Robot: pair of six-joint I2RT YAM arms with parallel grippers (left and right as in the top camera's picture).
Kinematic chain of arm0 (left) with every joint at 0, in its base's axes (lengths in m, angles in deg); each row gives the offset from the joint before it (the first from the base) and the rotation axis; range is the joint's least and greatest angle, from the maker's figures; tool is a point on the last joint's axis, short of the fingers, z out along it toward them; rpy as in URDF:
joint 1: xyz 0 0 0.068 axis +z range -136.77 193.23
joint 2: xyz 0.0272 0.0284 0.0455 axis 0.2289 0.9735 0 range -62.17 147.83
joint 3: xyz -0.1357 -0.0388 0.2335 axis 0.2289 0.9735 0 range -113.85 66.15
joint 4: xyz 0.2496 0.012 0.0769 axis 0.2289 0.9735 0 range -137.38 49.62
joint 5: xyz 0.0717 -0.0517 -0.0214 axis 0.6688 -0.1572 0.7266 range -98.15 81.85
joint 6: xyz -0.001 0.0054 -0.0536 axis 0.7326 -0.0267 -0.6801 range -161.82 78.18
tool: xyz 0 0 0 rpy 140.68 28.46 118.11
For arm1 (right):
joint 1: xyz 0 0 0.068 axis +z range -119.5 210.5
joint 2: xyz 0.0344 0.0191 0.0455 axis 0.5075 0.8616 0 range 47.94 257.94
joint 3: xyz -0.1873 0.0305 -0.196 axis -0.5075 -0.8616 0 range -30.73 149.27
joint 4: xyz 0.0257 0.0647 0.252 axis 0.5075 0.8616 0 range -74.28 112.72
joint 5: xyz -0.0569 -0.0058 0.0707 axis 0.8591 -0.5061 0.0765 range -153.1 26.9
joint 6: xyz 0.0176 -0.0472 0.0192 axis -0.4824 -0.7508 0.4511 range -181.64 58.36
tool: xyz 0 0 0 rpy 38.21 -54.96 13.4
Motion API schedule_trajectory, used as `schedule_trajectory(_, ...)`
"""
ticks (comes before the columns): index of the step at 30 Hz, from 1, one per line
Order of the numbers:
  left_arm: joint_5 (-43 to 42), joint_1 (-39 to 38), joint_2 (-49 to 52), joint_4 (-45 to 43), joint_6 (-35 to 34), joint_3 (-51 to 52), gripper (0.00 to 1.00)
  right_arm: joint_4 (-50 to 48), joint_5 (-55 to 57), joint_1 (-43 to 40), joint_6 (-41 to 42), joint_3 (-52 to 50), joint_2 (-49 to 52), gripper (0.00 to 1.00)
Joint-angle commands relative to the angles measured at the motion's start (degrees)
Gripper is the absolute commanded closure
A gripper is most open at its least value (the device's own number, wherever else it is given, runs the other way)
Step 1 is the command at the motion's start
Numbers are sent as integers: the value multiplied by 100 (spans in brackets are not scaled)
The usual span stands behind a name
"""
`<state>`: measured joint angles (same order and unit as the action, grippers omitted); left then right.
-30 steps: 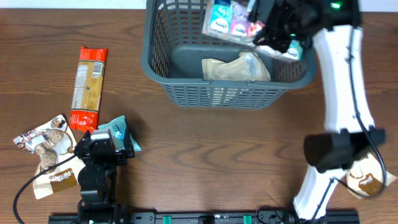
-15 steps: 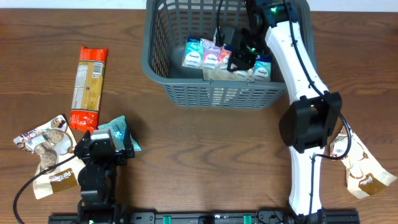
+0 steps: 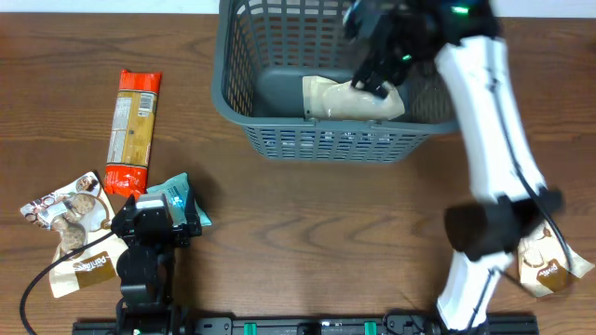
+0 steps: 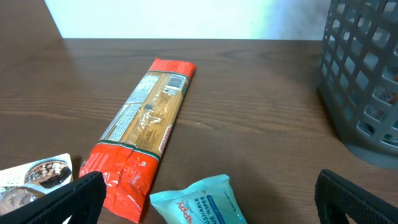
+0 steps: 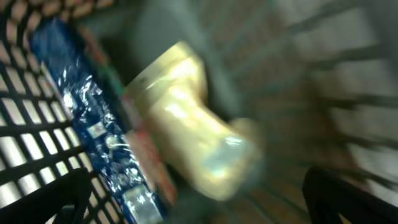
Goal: Pack container
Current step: 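Carry the tissue strip into the basket and release it, then move the right gripper to the rice bag and grasp it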
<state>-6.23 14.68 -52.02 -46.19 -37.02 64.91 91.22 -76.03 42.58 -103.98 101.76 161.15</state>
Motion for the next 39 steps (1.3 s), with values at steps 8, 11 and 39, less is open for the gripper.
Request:
schedule_trajectory(8,133,9,20,133,68,98,1,1751,1296,-1462,2319,59,-1648,1)
schedule_trajectory(11,133,9,20,133,68,98,1,1912,621,-1976,2275,-4,-1976,1)
schedule_trajectory(39,131,9,20,133,48,98,1,1534,1742,-2253,1237,-5576,-6085,1)
